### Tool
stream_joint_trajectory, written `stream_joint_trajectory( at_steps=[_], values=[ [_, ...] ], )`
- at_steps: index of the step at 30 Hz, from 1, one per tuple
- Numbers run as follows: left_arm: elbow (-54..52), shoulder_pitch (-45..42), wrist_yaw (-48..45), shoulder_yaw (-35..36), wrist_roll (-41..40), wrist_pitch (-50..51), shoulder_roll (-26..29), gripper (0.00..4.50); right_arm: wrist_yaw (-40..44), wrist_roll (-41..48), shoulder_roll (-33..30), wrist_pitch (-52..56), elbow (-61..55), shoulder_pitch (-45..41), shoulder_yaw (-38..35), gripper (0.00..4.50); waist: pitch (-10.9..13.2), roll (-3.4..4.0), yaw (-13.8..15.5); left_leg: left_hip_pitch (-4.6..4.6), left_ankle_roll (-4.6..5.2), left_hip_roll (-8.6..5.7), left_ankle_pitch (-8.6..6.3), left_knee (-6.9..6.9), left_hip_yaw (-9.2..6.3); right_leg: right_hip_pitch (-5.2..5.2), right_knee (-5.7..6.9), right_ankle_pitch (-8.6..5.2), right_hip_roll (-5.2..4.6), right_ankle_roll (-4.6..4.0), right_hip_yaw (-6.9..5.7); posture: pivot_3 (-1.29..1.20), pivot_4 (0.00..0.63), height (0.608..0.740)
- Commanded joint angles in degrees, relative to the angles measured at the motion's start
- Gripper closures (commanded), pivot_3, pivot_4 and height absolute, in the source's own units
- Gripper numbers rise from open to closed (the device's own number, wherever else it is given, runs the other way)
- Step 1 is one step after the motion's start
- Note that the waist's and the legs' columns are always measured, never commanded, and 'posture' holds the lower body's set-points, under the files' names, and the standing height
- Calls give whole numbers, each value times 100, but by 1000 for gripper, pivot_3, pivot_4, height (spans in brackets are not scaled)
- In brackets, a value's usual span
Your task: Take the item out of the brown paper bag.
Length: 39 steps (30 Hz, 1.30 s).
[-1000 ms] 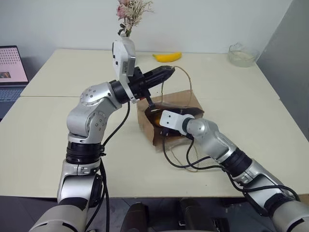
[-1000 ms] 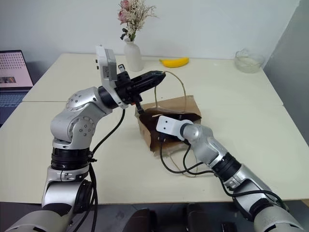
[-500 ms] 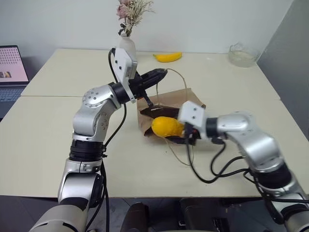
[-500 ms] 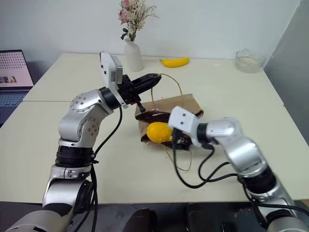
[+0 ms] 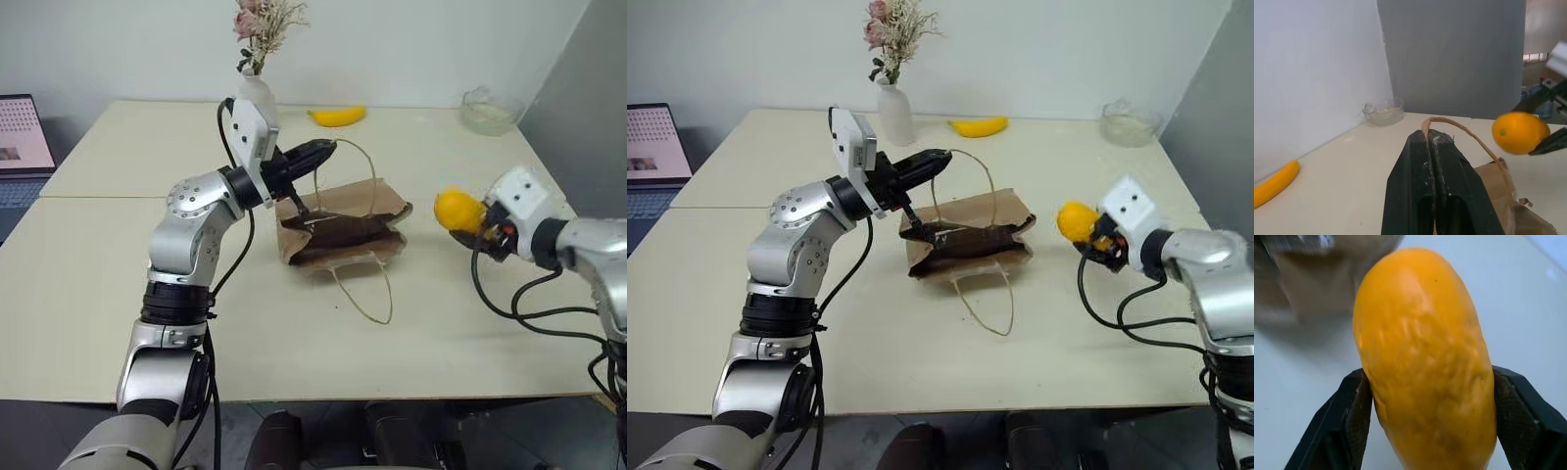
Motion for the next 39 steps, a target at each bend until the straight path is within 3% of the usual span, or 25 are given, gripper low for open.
stream_joint_trajectory(
  at_steps=[1, 2, 6, 7, 10, 14, 17, 20, 23, 27, 31, 34, 39],
  values=[
    [-110, -150, -49, 38, 18, -119, 48, 4500, -100, -275, -94, -524, 244, 148, 168, 1448, 2, 4, -1, 0, 0, 1, 0, -1, -1, -1, 1, 0, 2, 0, -1, 0, 150, 740],
    [-116, -144, -51, 40, 22, -123, 58, 4500, -95, -311, -85, -602, 319, 199, 225, 1448, 4, 6, -5, 0, 0, 1, 0, -1, 1, -4, 4, 0, 2, 0, 1, 0, 150, 740],
    [-147, -125, -1, 71, 78, -162, 95, 4500, 25, -280, -113, -833, 602, 446, 258, 123, 4, 6, 6, -1, -1, -1, 0, 0, -1, -4, 6, 0, 3, 0, -1, 0, 150, 740],
    [-153, -116, 0, 87, 72, -153, 109, 4500, 80, -225, -145, -825, 543, 497, 204, 21, 4, 6, 8, -1, -1, -2, 0, 0, 0, -3, 6, 0, 3, 1, 0, 0, 150, 740],
    [-116, -122, 14, 118, 78, -162, 152, 4500, 217, -89, -263, -803, 340, 639, 41, 21, 4, 6, 9, -1, 0, -3, 0, 1, 2, -2, 2, 1, 3, 2, 2, 0, 150, 740],
    [390, -445, 237, 222, 254, -353, 200, 4500, 392, 434, -327, -699, -474, 974, -708, 21, 4, 7, 27, -2, -1, -4, 0, 1, -1, -2, 3, 1, 3, 3, -2, 0, 150, 740],
    [990, -714, 241, 199, 471, -635, 250, 4500, 1, 1956, 677, 345, -1847, 840, -1501, 21, 4, 6, -3, 1, -1, 3, 0, 1, -6, 0, 7, 1, 6, 3, -4, 0, 150, 740],
    [1536, -944, 104, 164, 612, -765, 347, 4500, -564, 2688, 1445, 1023, -2463, 557, -1593, 21, 3, 7, -6, 11, -2, 9, 1, -1, -10, 4, 14, 1, 10, 3, -7, 0, 150, 740],
    [2028, -1212, -19, 175, 763, -992, 450, 3933, -988, 2927, 1848, 1275, -2586, 303, -1434, 0, 4, 7, 4, 9, -2, 1, 1, 1, -10, 5, 15, 2, 7, 2, -11, 0, 150, 740],
    [2245, -1329, -129, 216, 842, -1101, 613, 2659, -1230, 2982, 1924, 1266, -2498, 142, -1227, 0, 4, 7, 14, -3, 0, -10, 1, 2, -3, 4, -2, 4, 3, 7, -7, 0, 150, 740],
    [1462, -843, -207, 460, 501, -697, 858, 1357, -1263, 2926, 1868, 1040, -2310, 154, -988, 0, 4, 7, 13, -9, 1, -5, -1, 1, -3, 0, -7, 2, -4, 8, -6, 0, 150, 740],
    [230, -82, -41, 694, 208, -143, 1036, 1357, -1203, 2630, 1795, 511, -2081, 257, -757, 0, 4, 8, -13, -8, 0, 2, -1, -3, -1, -4, -4, 2, -6, 6, -2, 0, 150, 740],
    [-2048, 1769, 1451, 1268, 541, 695, 1002, 1357, -900, 1905, 1899, -1175, -1211, 462, -432, 0, 3, 8, -15, -2, 0, 9, 0, -3, -2, -5, 2, 2, -5, 6, 0, 0, 150, 740]
  ],
)
